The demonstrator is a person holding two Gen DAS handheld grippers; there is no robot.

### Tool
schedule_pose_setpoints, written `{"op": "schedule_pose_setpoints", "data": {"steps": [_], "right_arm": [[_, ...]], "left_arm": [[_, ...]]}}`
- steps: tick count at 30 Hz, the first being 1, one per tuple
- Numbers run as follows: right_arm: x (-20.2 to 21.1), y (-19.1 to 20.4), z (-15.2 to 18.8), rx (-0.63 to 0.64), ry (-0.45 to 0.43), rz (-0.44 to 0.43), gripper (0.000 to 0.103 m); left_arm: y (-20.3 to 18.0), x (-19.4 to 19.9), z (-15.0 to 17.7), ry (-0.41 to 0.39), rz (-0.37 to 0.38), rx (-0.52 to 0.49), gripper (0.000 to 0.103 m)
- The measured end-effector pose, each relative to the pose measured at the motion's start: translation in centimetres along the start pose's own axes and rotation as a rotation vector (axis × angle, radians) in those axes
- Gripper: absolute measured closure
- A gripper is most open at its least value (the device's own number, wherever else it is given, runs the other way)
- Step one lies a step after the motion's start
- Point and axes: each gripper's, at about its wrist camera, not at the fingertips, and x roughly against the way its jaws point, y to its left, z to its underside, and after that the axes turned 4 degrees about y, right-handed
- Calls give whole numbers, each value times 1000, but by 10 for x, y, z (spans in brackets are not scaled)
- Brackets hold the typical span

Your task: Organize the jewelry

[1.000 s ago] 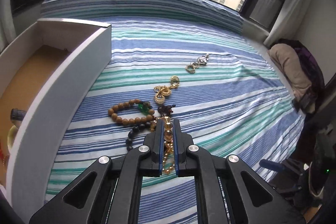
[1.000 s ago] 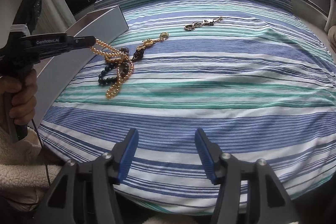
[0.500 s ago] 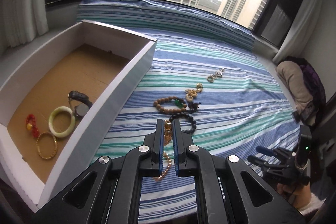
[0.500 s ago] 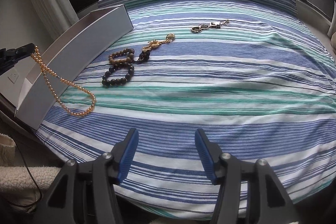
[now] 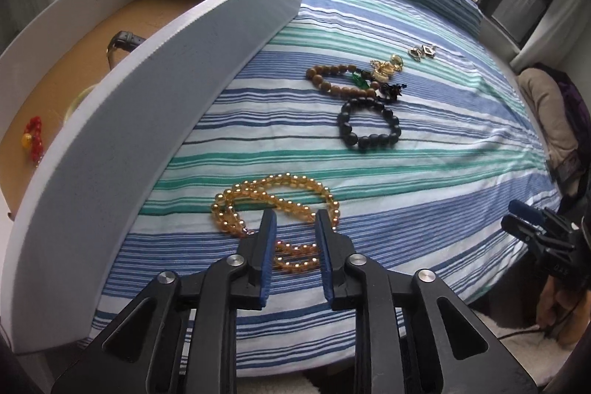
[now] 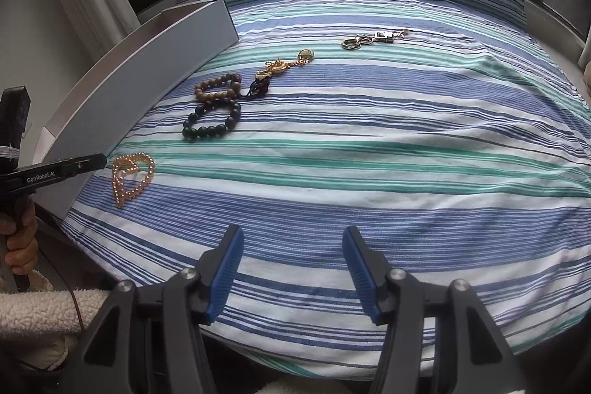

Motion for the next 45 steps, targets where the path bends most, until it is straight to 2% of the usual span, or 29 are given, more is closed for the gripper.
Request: {"op": "schedule_pose_setpoints", "data": {"steps": [1,2,5,8,15,22,25,29,32,36,40,41,42,43,44,45], "right_arm": [[0,1,-1,3,0,0,46],[-1,1,-2,6,0,0,46],[-4,4,-5,11,8,-4,46],[-6,11,-6,22,15,-12,46],[-11,15,1,26,34,-18,46],[-13,13,4,14,41,-23,46],[-12,14,4,18,32,-25,46],[-16,12,6,5,44,-37,46],[-19,13,7,5,59,-44,46],[-14,17,6,22,44,-35,46],[-13,17,6,23,42,-31,46],[-14,16,6,19,45,-33,46],[-16,15,7,15,50,-35,46],[-17,15,7,12,55,-37,46],[-17,14,6,10,57,-38,46],[-17,15,6,12,54,-37,46]], "left_arm": [[1,3,2,-10,-5,6,58],[3,7,4,-21,-9,11,51],[7,18,7,-46,1,31,41],[8,24,7,-65,-21,35,33],[0,23,7,-60,-54,7,32],[10,23,12,-49,-51,38,30],[19,20,14,-37,-36,65,28],[31,12,15,-18,21,103,27],[32,0,13,0,36,94,27],[30,-16,6,5,-27,93,27],[30,-33,2,26,-84,99,33],[27,-38,1,35,-112,93,41],[23,-41,1,27,-157,76,44],[18,-43,2,18,-204,50,60],[14,-43,2,8,-238,26,85],[14,-42,3,6,-226,23,95]]}}
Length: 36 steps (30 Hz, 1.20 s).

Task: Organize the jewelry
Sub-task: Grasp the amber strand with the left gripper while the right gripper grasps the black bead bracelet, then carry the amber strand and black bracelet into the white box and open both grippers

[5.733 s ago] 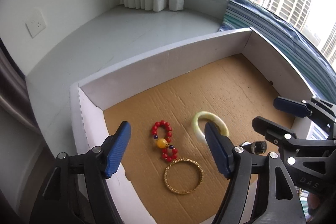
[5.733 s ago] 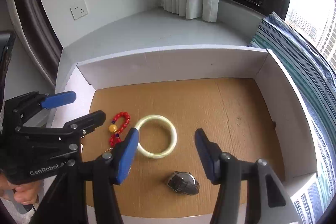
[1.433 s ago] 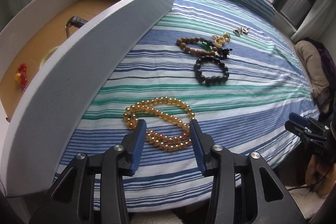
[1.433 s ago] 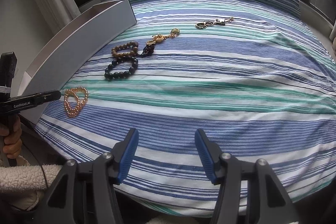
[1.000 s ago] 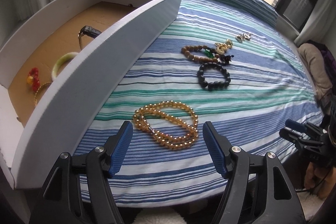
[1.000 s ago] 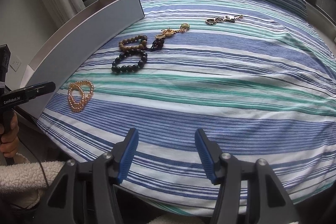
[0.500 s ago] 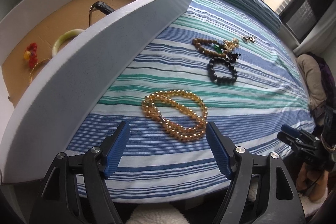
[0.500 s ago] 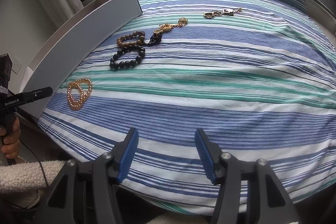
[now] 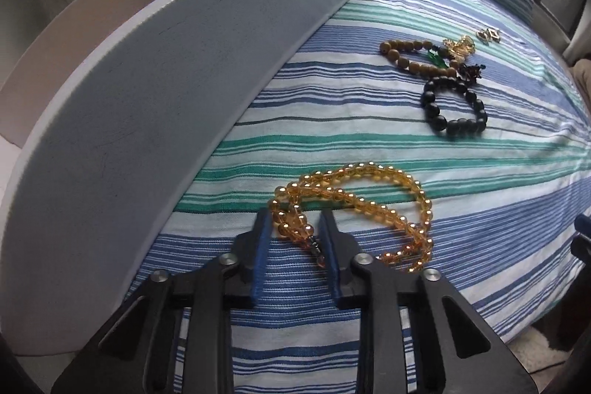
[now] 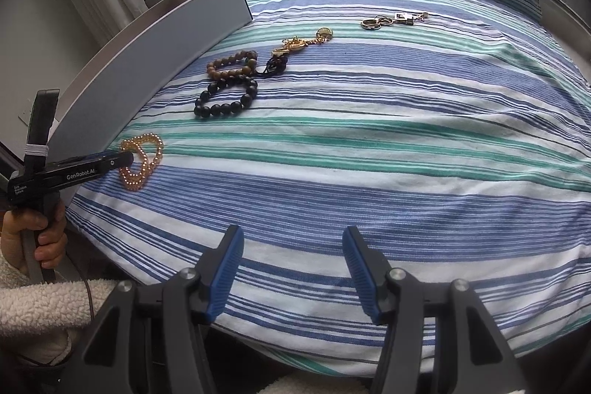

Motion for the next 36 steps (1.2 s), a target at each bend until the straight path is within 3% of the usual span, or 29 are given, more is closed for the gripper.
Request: {"op": "schedule_pose_setpoints", "data": {"steps": [6,11,17,23,24,25,26,30,36], "right_arm": [[7,0,-8,22,-19,17,46],[7,11,-52,115,-69,-18,46],[-62,63,-111,397,31,-135,46],[-120,101,-131,539,99,-147,47],[-121,106,-133,558,85,-143,53],[-122,109,-134,572,97,-145,76],[-121,112,-134,589,98,-136,92],[-110,116,-132,608,125,-159,91],[-52,91,-147,420,67,-312,91]], "left_arm": [[27,16,2,-12,155,116,98],[31,47,-2,-67,204,127,98],[25,71,-2,-110,225,125,98],[26,75,2,-121,231,144,98],[27,76,2,-121,231,144,98],[27,76,3,-121,232,144,98],[28,76,3,-121,232,144,98],[30,83,1,-132,248,148,98],[33,120,-6,-175,303,141,98]]}}
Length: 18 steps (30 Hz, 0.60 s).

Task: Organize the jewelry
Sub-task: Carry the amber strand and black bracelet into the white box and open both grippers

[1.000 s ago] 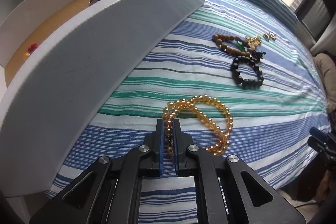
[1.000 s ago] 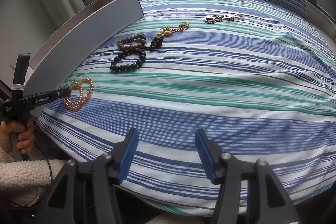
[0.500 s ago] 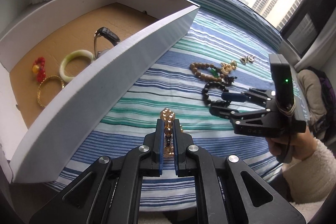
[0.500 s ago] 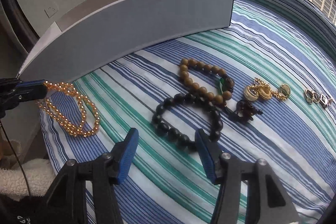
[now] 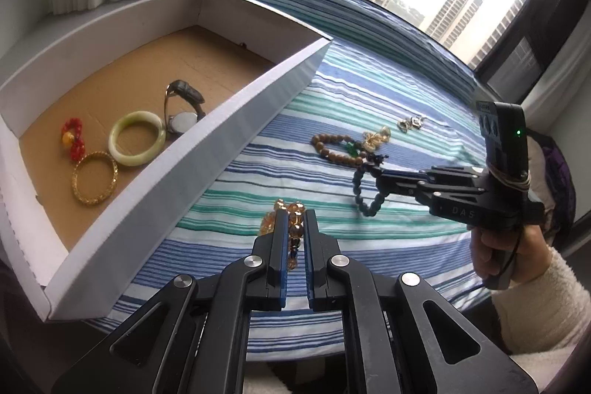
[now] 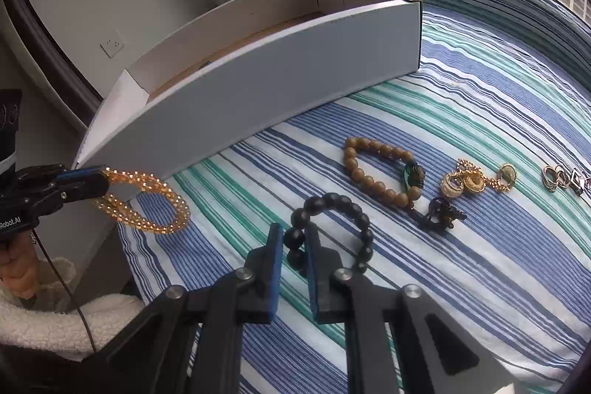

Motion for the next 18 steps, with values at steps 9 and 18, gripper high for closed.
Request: {"op": "schedule_pose_setpoints", "data": {"steps": [9,18], "right_arm": [[80,48,-56,56,-173,-128,91],[75,76,-161,65,-277,-118,91]], "left_arm": [[19,91,-57,-144,2,39,98],[92,77,-132,-177,-166,106,98]]}}
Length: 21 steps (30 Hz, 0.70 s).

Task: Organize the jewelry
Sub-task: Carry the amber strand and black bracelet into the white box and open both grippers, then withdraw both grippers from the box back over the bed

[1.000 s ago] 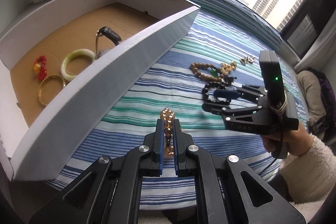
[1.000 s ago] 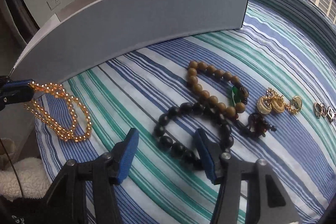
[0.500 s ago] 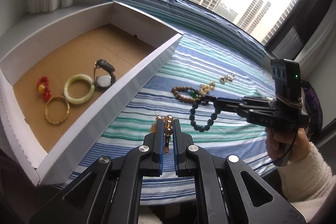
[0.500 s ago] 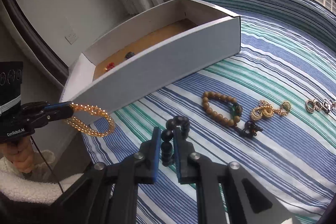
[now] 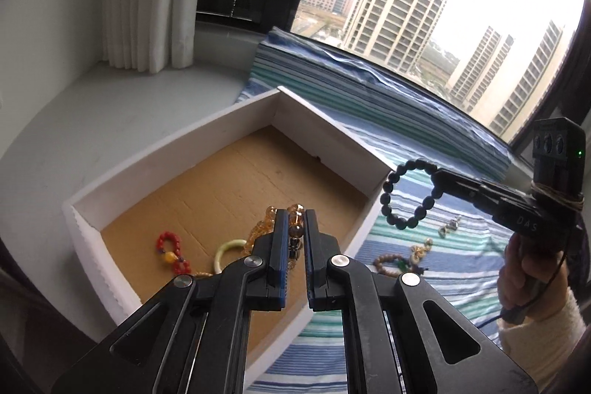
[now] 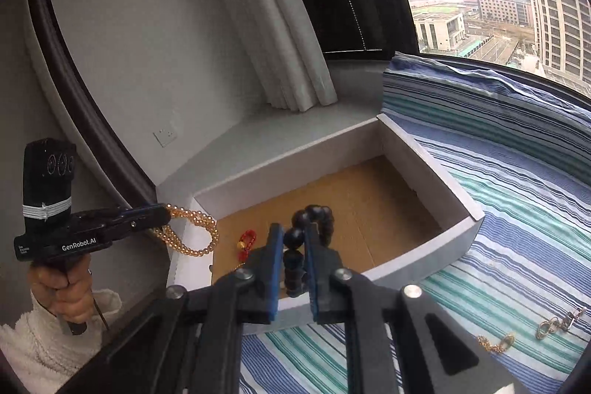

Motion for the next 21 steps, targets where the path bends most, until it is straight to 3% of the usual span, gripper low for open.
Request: {"op": "schedule_pose_setpoints", "data": {"steps": [8,12,13,14,15,16,17,21], "right_arm": [[-107,-24,-39,-21,122,152,91],[-135,-29,-45,-53,134,207,89],[-137,-29,-46,-68,123,215,87],[-138,-29,-48,-88,117,217,82],[-135,-28,-48,-109,108,214,66],[-129,-27,-47,-123,93,206,61],[-122,-26,-45,-126,75,195,61],[-81,-9,-36,-93,13,185,61]], "left_arm": [[38,-94,-34,35,-101,50,98],[41,-122,-40,39,-133,69,96],[40,-126,-40,44,-141,78,92],[39,-125,-39,51,-145,86,74],[38,-125,-38,55,-152,91,61],[37,-120,-37,43,-167,89,41],[33,-113,-34,17,-181,76,36],[11,-80,-19,-31,-172,3,33]]}}
